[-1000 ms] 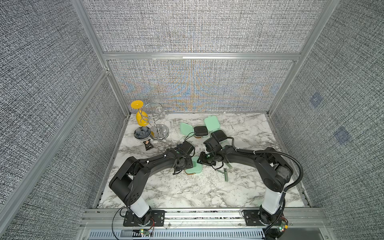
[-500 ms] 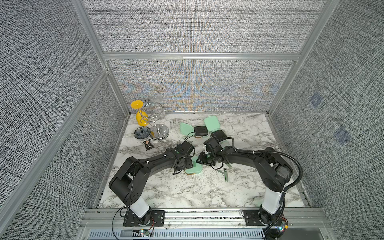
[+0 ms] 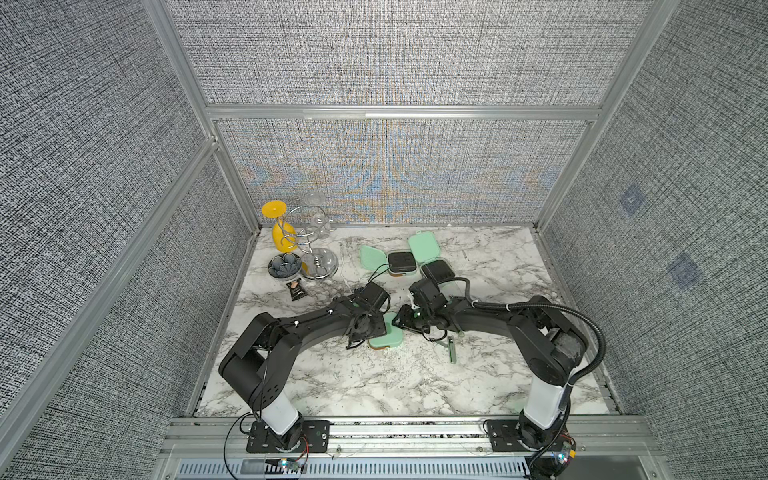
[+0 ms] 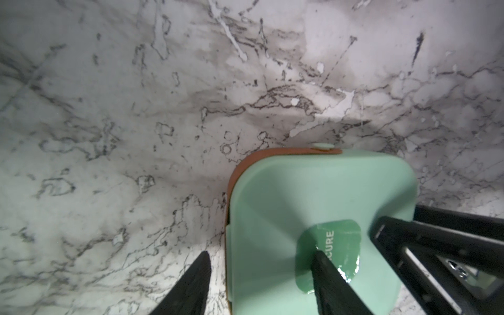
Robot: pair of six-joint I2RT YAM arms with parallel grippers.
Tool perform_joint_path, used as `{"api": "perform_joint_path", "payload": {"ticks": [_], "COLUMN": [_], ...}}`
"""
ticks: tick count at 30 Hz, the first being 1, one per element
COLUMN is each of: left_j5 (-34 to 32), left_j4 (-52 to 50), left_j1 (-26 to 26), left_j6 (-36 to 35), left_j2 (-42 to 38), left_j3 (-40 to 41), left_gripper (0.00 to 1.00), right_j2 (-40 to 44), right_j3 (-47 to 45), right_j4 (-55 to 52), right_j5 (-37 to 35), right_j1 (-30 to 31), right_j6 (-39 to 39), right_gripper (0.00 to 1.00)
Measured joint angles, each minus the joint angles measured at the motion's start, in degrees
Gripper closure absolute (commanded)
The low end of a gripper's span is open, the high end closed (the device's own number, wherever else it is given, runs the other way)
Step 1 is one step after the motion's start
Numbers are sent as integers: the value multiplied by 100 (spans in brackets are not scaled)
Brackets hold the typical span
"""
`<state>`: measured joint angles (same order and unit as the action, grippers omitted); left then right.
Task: Organize nail clipper sets
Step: Close the storage box at the center of the board.
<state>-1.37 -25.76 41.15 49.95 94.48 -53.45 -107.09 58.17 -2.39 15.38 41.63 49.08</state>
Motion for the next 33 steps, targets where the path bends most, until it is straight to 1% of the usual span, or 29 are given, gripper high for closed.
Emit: {"api": "perform_joint_path", "payload": {"ticks": [5, 15, 33], "left_j5": [-2, -2, -26], "left_j4": [13, 85, 170], "left_j1": [2, 24, 66], "left_j6": [2, 74, 232], "left_j2": [4, 17, 92], "left_j3": [2, 61, 111], "left_gripper": [40, 40, 42], "right_j2": [-81, -13, -2], "right_j3": [-4, -505, -984], "right_j4": [179, 1036, 1985], "right_j5": [133, 240, 321], "right_j1": [4, 4, 0], "right_j6": [48, 343, 1073], "right_gripper": [63, 63, 68]}}
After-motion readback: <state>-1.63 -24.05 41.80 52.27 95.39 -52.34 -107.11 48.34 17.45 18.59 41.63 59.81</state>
